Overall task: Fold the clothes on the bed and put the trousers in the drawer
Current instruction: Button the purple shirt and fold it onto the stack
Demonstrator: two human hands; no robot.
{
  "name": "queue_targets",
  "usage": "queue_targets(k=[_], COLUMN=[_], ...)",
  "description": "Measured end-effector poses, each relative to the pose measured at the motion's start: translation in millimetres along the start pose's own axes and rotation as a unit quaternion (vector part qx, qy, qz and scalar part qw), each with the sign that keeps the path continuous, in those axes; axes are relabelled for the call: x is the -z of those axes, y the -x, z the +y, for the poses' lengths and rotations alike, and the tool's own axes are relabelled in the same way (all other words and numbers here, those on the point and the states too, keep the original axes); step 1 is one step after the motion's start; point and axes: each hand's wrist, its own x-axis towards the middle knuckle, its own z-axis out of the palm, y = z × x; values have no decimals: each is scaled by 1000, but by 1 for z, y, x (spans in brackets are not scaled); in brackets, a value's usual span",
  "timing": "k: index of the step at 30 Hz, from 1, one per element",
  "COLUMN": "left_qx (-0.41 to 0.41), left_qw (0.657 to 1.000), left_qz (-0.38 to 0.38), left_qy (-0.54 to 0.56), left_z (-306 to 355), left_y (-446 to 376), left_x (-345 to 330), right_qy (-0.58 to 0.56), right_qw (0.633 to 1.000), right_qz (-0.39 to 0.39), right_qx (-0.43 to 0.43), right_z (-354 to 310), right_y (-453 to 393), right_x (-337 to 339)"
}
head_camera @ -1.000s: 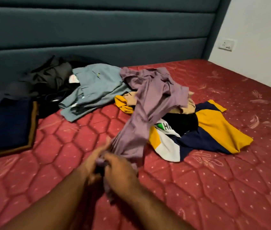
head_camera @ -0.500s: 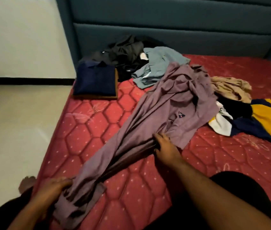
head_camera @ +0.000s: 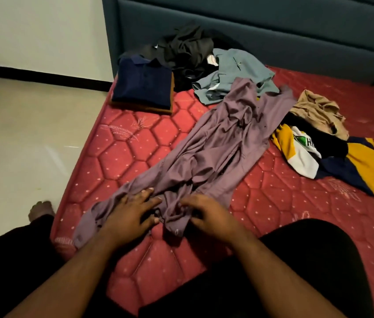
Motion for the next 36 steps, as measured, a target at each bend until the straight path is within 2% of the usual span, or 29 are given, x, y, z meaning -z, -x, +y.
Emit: queue_targets(k=[2,3,6,8,9,11,12,13,15,17,18,20,22,26,28,32,36], left_qx=[13,33,191,280,267,109,18,-34,-10,43,62,53,29,100,84,15,10], left_qw=[994,989,962,937,941,965,969,973,983,990,990,978,960,912,920,963,977], left_qz=[15,14,-46,-52,-1,182,234,225,104,26,32,103,170,143,149,121,4], left_qy=[-105,-145,-190,-201,-209,-153,-73,22,153,132,119,173,222,372,352,242,212], left_z=[-21,-34,-67,-56,-41,-1,21,46,89,101,99,92,84,94,96,94,95], left_y=[-1,-2,-8,-13,-14,-14,-11,-4,8,10,8,3,-2,0,-5,-14,-23], left_x=[7,14,50,75,81,75,63,49,20,-5,-12,-8,4,41,63,133,227], right_qy=[23,60,123,158,195,288,309,306,269,227,215,194,166,151,177,248,300], right_qw=[996,992,979,977,970,945,939,940,954,970,975,980,981,974,974,965,948], right_qz=[37,21,-69,-42,-10,35,54,68,74,57,45,39,81,159,129,81,88], right_qx=[-72,-105,-145,-138,-141,-150,-142,-132,-113,-71,-38,21,57,64,52,-11,-63], right_z=[21,32,55,54,51,43,41,39,41,41,39,33,28,13,6,23,40], right_y=[1,3,6,6,3,-3,-5,-7,-9,-10,-10,-8,-4,-7,-12,-23,-47], right_x=[17,25,28,18,13,8,6,5,7,11,13,12,12,24,37,87,151])
